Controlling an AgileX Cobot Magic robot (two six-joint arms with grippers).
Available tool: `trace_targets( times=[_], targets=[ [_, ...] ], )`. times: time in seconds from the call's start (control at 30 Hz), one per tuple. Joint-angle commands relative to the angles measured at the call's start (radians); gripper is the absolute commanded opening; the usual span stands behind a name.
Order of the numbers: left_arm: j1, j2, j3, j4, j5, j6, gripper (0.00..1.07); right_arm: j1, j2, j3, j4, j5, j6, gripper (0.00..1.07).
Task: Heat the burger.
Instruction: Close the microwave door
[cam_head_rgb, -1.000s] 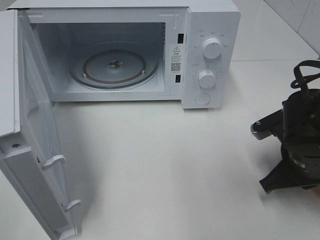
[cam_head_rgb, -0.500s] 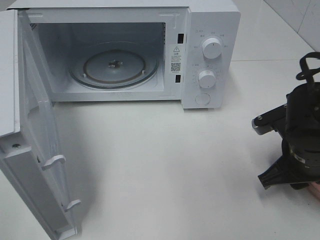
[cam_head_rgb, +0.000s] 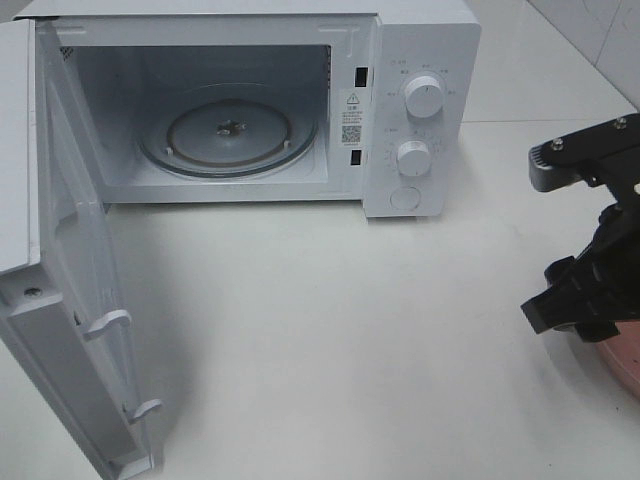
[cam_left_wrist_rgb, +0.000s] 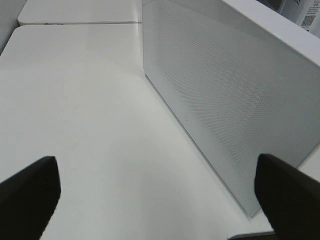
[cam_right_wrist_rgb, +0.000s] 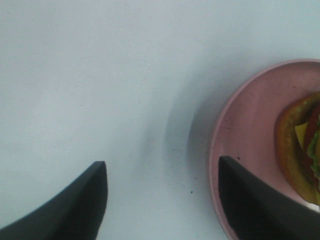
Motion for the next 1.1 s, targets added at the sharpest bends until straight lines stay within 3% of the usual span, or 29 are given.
trace_targets(
  times=[0.03,0.07,0.13,0.27,0.93,1.1],
  targets=[
    [0.002,-0.019,0.001,0.000,-0.014,-0.009,0.98,-0.008,-0.034,-0.003,0.043,-0.004,-0.072,0.72],
    [0.002,-0.019,0.001,0.000,-0.014,-0.009,0.98,-0.008,-0.092,-0.003,0.090,0.004,-0.114,0.79],
    [0.002,-0.019,0.001,0.000,-0.014,-0.009,0.98,-0.008,-0.147,-0.003,0.138,0.024,-0.151,0.82],
    [0.002,-0.019,0.001,0.000,-0.014,-0.009,0.98,-0.008,-0.260,-0.003,0.200,0.122,-0.206,0.80],
    [0.002,-0.019,0.001,0.000,-0.014,-0.009,0.98,-0.008,-0.709,0.003,0.200,0.340,-0.251,0.76],
    [0.002,-0.019,0.001,0.000,-0.014,-0.009,0.98,-0.038,-0.842,0.062,0.193,0.328,-0.280,0.76]
  ],
)
